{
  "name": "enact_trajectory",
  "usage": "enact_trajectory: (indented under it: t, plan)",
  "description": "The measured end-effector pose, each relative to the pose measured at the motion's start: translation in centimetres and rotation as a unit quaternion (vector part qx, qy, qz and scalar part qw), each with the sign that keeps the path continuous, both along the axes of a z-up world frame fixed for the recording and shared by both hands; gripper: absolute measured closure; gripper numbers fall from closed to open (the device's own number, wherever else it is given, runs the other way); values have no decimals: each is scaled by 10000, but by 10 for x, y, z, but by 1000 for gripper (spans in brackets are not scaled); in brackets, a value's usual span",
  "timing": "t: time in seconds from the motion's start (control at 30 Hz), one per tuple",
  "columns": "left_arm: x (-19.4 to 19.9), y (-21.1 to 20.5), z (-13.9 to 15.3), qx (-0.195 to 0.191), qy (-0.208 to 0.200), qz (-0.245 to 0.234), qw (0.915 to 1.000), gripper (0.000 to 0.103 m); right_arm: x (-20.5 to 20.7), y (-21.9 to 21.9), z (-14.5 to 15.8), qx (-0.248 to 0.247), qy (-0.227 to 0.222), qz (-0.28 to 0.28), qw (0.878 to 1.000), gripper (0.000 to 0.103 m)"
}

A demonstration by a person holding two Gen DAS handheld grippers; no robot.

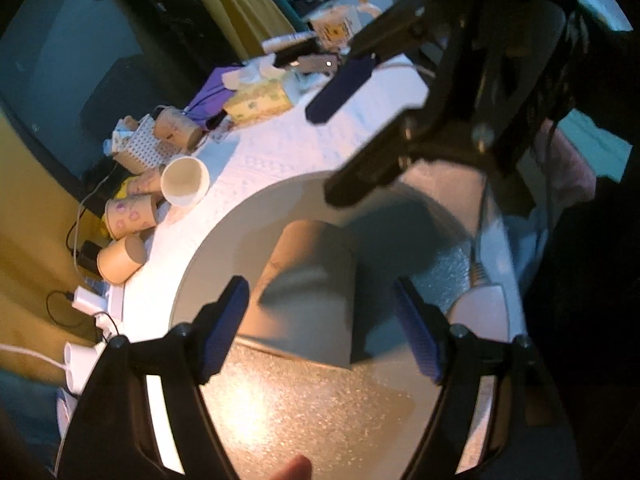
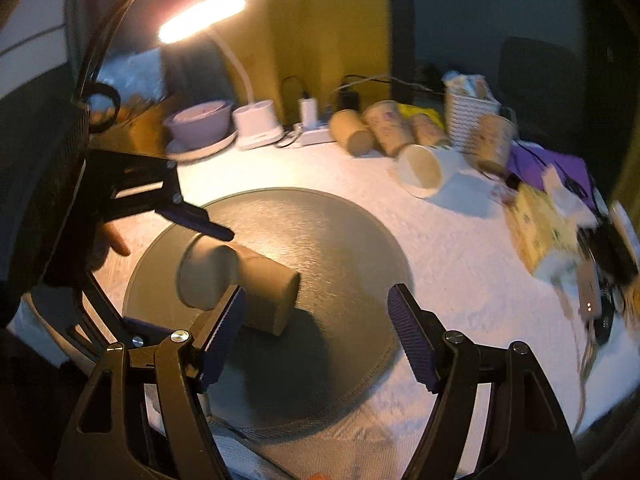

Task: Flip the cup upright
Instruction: 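Close the right gripper around the side of the brown paper cup, then lift the cup with the right gripper and rotate it rim up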

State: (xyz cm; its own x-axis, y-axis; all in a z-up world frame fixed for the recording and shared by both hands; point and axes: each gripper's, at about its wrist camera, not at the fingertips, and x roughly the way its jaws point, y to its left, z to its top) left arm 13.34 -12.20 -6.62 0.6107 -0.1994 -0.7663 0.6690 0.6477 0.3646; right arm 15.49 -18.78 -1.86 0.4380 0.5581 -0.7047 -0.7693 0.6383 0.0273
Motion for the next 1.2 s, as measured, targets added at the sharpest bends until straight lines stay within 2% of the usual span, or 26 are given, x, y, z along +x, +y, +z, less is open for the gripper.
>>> enact_trajectory:
  t: [0.13, 0.23, 0.37, 0.5, 0.67, 0.73, 0.9, 0.97, 1.03, 1.2]
  plan:
    - [-10, 17, 8, -467, -29, 203, 9987, 28, -2, 23, 1, -244, 12, 628, 9977, 27]
    - [-19, 35, 12, -922, -33, 452, 9947, 28, -4, 46, 0, -493, -31, 1206, 9915, 27]
    - [-43, 70, 16, -1650, -154, 1006, 9810, 28, -12, 78, -2, -974, -317, 1834, 9777, 27]
    - [-70, 104, 10, -2485, -264, 1682, 9535, 28, -18, 110, -14, -1657, -516, 2420, 9546, 27]
    - [-84, 133, -2, -3371, -257, 2127, 9168, 28, -14, 138, -36, -2616, -728, 2668, 9247, 27]
    - [-84, 141, -4, -3409, -322, 2311, 9107, 28, -8, 146, -41, -2878, -645, 2677, 9173, 27]
    - [-84, 164, -4, -3715, -387, 2745, 8861, 28, -3, 159, -55, -3529, -599, 2749, 8924, 27]
    - [-93, 168, -4, -3762, -404, 2782, 8829, 28, -1, 166, -61, -3693, -565, 2735, 8863, 27]
    - [-92, 168, -4, -3743, -402, 2795, 8833, 28, 3, 172, -66, -3873, -495, 2722, 8795, 27]
    - [-97, 166, -4, -3696, -415, 2856, 8832, 28, 8, 181, -71, -4067, -361, 2655, 8734, 28]
